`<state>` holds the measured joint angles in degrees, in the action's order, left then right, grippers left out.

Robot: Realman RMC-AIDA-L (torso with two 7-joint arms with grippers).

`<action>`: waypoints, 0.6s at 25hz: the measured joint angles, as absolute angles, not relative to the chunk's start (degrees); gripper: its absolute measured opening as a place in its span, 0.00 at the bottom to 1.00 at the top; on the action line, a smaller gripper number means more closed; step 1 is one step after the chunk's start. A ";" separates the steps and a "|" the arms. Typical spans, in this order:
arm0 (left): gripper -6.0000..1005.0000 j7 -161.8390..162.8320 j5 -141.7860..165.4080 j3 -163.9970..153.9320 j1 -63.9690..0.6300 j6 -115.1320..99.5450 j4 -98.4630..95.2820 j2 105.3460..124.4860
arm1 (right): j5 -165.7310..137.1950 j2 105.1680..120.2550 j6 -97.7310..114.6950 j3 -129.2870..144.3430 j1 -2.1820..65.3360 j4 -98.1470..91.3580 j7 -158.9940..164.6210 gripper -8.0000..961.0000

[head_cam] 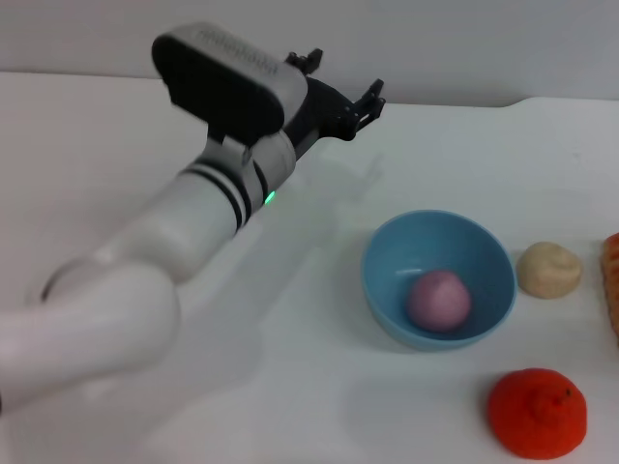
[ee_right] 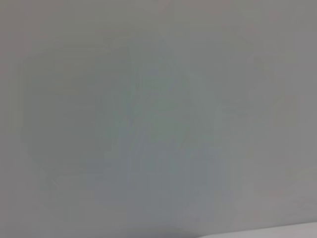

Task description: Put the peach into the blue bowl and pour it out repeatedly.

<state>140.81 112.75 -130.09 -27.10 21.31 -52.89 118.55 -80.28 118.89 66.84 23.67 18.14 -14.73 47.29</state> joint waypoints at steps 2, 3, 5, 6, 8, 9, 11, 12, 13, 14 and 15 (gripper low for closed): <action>0.80 142.17 112.86 -134.65 -26.80 28.72 -50.65 118.66 | -75.75 119.05 66.84 19.66 18.55 -9.61 39.67 0.70; 0.80 143.52 112.93 -137.35 -26.80 33.10 -49.03 118.69 | -71.64 119.06 66.84 17.81 18.88 -6.32 35.18 0.71; 0.81 147.25 113.04 -142.78 -27.14 41.23 -45.16 118.72 | -64.62 119.05 66.85 15.55 19.35 -1.25 27.93 0.71; 0.81 148.66 113.05 -144.92 -27.24 43.87 -43.64 118.80 | -61.99 119.07 66.89 15.10 19.47 0.47 24.55 0.71; 0.80 152.36 113.13 -150.00 -27.43 51.12 -39.81 118.95 | -60.16 119.16 66.83 14.99 19.58 2.54 19.34 0.71; 0.80 153.62 113.17 -151.74 -27.35 53.56 -38.42 118.97 | -60.14 119.17 66.80 14.99 19.60 3.03 18.04 0.71; 0.80 155.60 113.17 -152.94 -26.84 56.01 -36.96 118.94 | -60.15 119.18 66.85 14.99 19.61 4.00 16.04 0.71; 0.80 156.53 113.10 -152.97 -26.55 56.25 -36.51 118.88 | -60.14 119.19 67.10 14.99 19.49 4.29 15.70 0.71; 0.81 157.53 113.05 -152.92 -26.40 55.95 -36.11 118.83 | -60.14 119.18 67.48 14.98 19.33 4.45 15.64 0.71; 0.81 159.01 112.95 -152.84 -26.31 55.43 -35.53 118.76 | -60.14 119.19 67.79 14.97 19.18 4.64 15.62 0.71; 0.81 160.53 112.90 -152.84 -26.30 55.04 -34.91 118.76 | -60.14 119.20 68.06 14.97 19.03 4.90 15.60 0.71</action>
<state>160.53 112.90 -152.84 -26.30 55.04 -34.91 118.76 -60.14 119.20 68.06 14.97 19.03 4.90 15.60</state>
